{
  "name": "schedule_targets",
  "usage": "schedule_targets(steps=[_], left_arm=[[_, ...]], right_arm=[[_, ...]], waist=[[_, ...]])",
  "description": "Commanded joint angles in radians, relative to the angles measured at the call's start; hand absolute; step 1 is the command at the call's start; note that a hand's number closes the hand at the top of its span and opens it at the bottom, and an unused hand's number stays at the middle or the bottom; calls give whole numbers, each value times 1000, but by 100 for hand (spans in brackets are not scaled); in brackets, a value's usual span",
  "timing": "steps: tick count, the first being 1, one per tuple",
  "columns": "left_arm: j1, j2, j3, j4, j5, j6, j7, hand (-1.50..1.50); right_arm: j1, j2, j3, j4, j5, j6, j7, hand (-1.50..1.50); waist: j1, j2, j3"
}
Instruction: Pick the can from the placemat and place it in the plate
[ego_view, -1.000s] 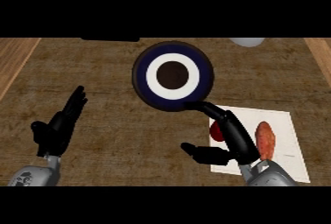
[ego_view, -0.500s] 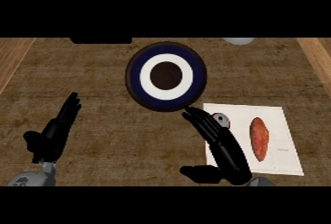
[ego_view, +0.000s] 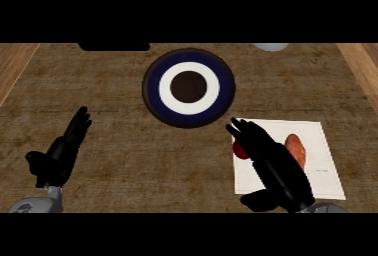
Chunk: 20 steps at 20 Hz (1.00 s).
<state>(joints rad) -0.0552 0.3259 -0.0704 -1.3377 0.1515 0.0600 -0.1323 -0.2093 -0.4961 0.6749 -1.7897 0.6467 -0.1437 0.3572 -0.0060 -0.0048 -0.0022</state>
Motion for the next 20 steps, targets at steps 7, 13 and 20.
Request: schedule_targets(steps=[7,13,20], left_arm=[[-24,-4,40,48,-1,-37,-18,0],[11,16,74,-5,-3,-88,-2,0],[-21,-75,36,24,-90,-11,-4,0]], right_arm=[[-116,66,-36,-76,2,399,362,-150],[-78,110,-56,-42,98,466,361,-150],[-95,196,-61,166,194,469,284,-150]], waist=[[8,5,1],[8,4,2],[10,5,2]])
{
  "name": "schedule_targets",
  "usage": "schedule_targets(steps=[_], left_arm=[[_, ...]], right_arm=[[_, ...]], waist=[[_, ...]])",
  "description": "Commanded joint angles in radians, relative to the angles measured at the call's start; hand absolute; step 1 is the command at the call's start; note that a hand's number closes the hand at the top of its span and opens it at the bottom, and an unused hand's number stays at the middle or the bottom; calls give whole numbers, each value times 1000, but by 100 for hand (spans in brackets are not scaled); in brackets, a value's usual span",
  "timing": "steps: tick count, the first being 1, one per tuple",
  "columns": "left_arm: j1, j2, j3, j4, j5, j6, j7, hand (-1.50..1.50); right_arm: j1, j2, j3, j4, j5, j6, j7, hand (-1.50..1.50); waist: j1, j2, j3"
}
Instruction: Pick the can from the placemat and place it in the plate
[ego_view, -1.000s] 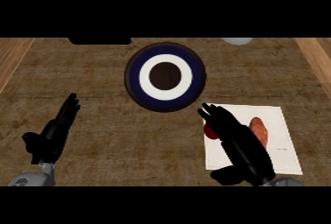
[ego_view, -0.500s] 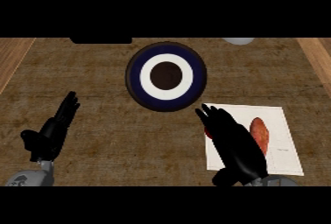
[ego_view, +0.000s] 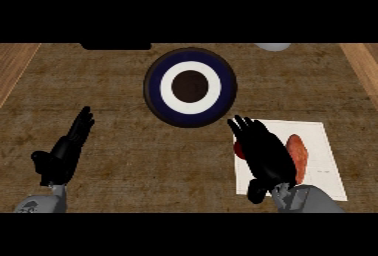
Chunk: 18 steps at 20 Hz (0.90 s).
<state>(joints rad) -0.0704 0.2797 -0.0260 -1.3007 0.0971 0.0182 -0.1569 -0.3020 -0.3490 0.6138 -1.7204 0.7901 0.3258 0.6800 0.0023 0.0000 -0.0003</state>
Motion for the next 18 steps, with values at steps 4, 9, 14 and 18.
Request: schedule_targets(steps=[4,9,14,18], left_arm=[[-3,-33,13,-7,-35,0,-4,0],[1,39,77,-62,9,-84,53,0],[31,-22,61,-53,-46,-52,24,0],[-4,-49,60,-29,-62,-29,52,0]], right_arm=[[-38,42,-95,183,69,-2,-143,-150],[-28,137,-45,257,199,-30,-88,-150],[-71,130,-166,411,229,-77,-235,-150],[-35,142,-124,352,207,30,-276,150]], waist=[[1,1,0],[4,0,0],[3,1,0],[-1,0,0]])
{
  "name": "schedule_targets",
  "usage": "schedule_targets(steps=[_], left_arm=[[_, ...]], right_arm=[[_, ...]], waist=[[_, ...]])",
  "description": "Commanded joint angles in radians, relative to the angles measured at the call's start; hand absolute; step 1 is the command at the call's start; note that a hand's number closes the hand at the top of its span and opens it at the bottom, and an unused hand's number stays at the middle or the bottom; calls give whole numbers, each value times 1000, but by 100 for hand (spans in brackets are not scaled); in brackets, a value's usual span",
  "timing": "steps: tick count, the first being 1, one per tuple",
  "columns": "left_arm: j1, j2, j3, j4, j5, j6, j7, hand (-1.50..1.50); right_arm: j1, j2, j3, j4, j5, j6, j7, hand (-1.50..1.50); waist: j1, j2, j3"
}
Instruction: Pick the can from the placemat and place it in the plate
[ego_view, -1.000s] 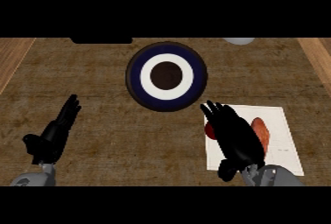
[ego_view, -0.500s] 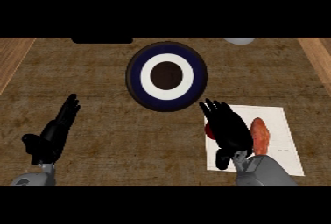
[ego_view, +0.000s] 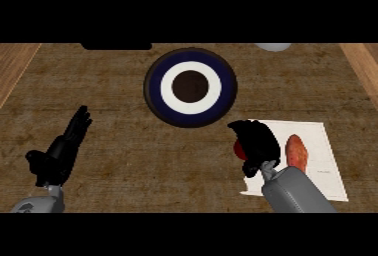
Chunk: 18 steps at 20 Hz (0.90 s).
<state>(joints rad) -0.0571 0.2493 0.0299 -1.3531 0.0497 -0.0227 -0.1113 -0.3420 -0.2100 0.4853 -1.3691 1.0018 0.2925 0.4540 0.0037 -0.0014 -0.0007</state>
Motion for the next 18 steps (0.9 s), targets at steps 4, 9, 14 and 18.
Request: schedule_targets(steps=[4,9,14,18], left_arm=[[46,1,22,-64,-1,-33,21,0],[-6,-44,16,27,-41,-12,-23,0],[-14,-17,43,3,-19,-14,22,0],[13,-14,53,-16,3,-33,4,0]], right_arm=[[-47,48,-46,147,38,-23,-154,150],[31,33,-42,93,89,-88,-224,150],[140,3,-222,106,20,-336,-214,150],[244,33,-417,118,-90,-555,-208,150]], waist=[[2,1,1],[-4,1,1],[-24,1,3],[-35,2,5]])
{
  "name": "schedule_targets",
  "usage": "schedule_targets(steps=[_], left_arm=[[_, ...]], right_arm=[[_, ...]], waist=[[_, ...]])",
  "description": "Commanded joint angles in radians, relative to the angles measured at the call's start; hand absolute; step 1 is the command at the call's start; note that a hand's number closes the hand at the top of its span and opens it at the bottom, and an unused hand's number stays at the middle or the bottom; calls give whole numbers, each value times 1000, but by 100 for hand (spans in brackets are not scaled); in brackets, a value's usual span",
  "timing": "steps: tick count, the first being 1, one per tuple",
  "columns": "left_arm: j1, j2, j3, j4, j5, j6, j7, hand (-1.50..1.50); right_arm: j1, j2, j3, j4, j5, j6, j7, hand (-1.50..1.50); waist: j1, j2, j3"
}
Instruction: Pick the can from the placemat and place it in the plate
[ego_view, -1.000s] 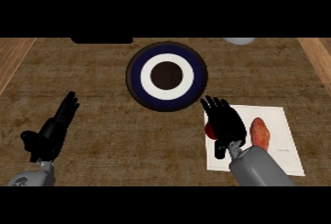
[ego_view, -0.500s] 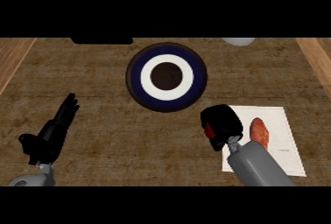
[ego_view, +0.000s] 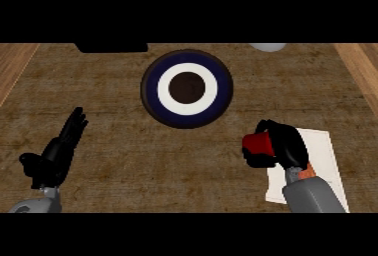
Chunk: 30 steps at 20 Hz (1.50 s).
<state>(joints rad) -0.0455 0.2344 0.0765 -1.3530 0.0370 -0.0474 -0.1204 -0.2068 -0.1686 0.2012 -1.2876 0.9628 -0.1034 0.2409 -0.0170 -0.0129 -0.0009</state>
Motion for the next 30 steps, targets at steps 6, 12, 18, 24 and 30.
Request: schedule_targets(steps=[6,12,18,24,30], left_arm=[[-17,5,11,-16,6,-24,37,0],[13,21,34,44,-3,-53,-49,0],[-7,3,7,-91,-8,-22,94,0],[-58,-42,-4,21,-56,5,17,0],[34,-46,-6,-48,-51,-25,10,0]], right_arm=[[218,-11,-170,-88,-143,-270,-178,150],[358,-38,-145,-420,-125,-236,-128,150],[353,32,-120,-550,-14,-353,-90,150],[217,79,-60,-661,76,-203,63,150],[58,107,-51,-600,108,-122,122,150]], waist=[[13,12,1],[9,11,0],[15,10,1],[16,13,0],[21,12,1]])
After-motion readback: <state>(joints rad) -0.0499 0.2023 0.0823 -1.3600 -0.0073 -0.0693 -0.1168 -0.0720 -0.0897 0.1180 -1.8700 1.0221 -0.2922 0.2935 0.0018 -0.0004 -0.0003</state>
